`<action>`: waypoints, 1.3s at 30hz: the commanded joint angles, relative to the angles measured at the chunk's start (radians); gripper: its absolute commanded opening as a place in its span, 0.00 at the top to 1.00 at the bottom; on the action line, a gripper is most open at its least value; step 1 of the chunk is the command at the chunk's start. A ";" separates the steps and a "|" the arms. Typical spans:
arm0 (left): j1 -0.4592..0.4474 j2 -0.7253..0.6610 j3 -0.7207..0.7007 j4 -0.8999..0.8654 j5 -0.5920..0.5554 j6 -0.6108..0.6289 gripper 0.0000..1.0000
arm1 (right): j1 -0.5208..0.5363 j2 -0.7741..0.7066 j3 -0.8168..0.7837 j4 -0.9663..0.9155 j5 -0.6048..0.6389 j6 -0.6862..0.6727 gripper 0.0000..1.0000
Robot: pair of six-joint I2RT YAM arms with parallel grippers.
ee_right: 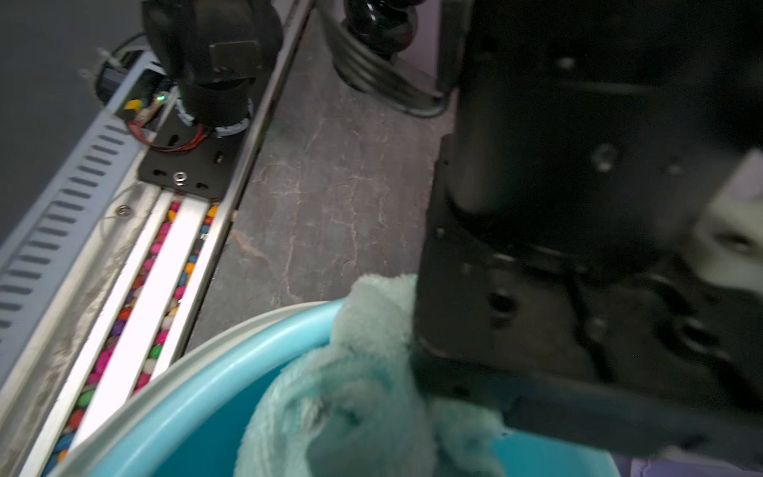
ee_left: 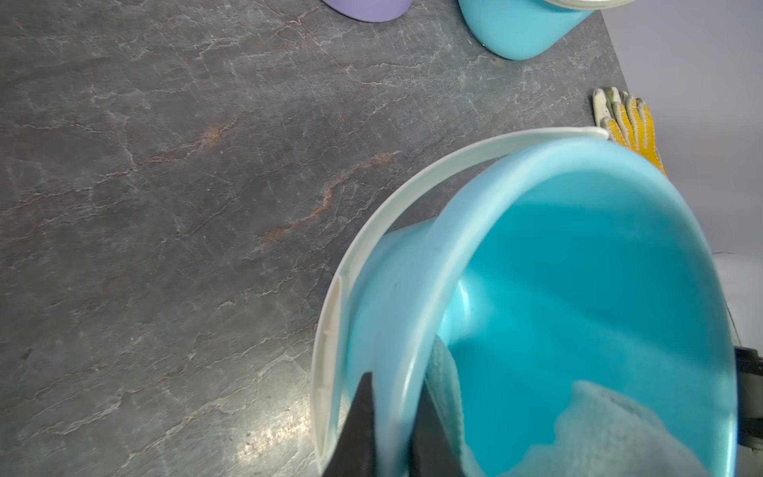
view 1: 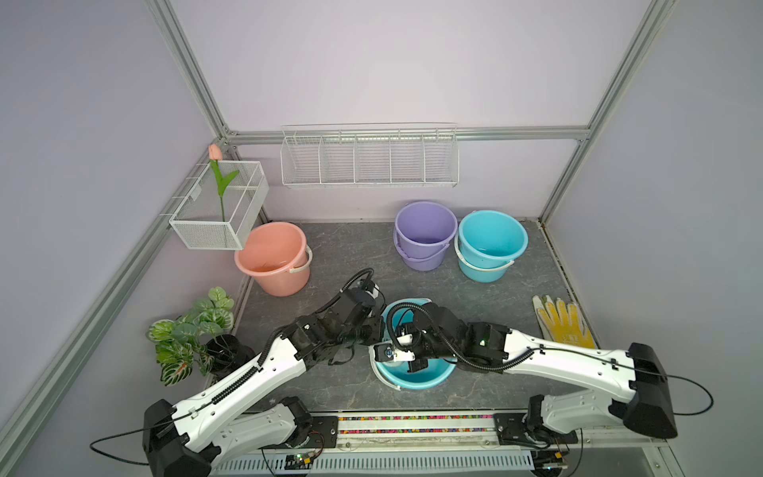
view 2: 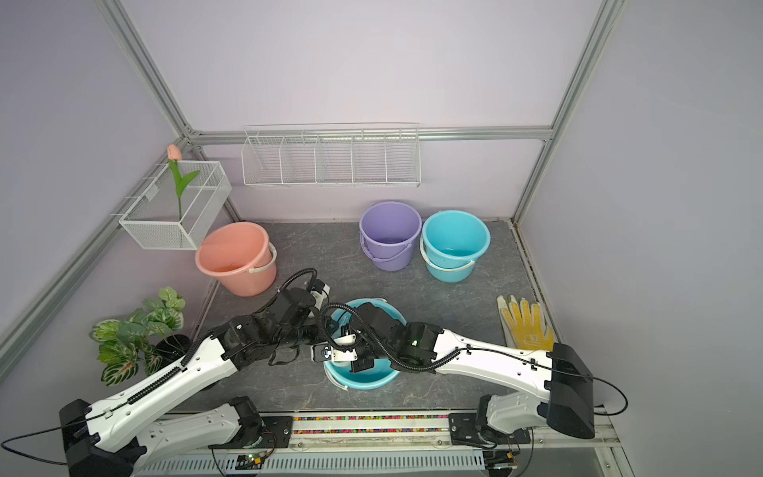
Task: Wipe the inside of the bucket with a cloth
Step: Wipe the dirt from the inside of the bucket, then place the bucket at the center of the board.
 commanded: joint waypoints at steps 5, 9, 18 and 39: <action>0.079 0.021 0.054 0.027 0.024 -0.075 1.00 | -0.007 -0.090 -0.047 0.152 0.356 0.110 0.93; 0.159 0.048 0.084 0.016 0.059 -0.084 1.00 | -0.040 -0.193 -0.088 0.143 0.429 0.159 0.93; 0.364 0.121 0.167 0.006 0.084 -0.174 1.00 | -0.194 -0.379 -0.100 0.042 0.631 0.423 0.93; 0.624 0.615 0.641 0.022 -0.168 -0.313 1.00 | -0.244 -0.513 -0.049 -0.150 0.667 0.478 0.93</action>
